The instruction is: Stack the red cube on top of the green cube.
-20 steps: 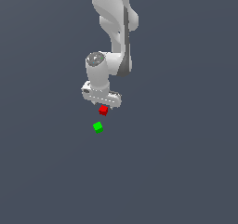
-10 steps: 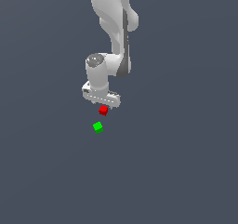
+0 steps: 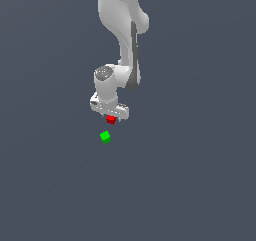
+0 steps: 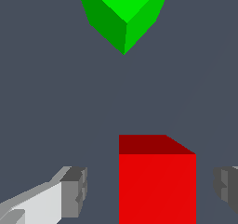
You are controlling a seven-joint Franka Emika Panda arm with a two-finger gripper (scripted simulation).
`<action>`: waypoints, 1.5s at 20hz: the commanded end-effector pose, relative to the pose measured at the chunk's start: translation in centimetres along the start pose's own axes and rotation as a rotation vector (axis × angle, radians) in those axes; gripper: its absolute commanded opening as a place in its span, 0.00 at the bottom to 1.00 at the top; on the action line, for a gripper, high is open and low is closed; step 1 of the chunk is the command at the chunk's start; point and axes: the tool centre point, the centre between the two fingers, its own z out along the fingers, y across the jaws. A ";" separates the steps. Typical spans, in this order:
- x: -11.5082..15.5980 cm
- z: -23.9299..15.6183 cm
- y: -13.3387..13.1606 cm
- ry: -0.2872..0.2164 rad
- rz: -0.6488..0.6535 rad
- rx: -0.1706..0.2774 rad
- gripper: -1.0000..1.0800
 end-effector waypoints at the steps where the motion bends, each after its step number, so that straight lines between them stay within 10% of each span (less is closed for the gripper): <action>1: 0.0 0.9 0.0 0.001 0.000 0.000 0.96; 6: 0.0 1.5 0.0 0.001 0.000 0.000 0.96; 7: 0.0 1.5 0.0 0.001 0.000 0.000 0.00; 30: -0.1 -2.9 0.0 0.001 0.001 0.001 0.00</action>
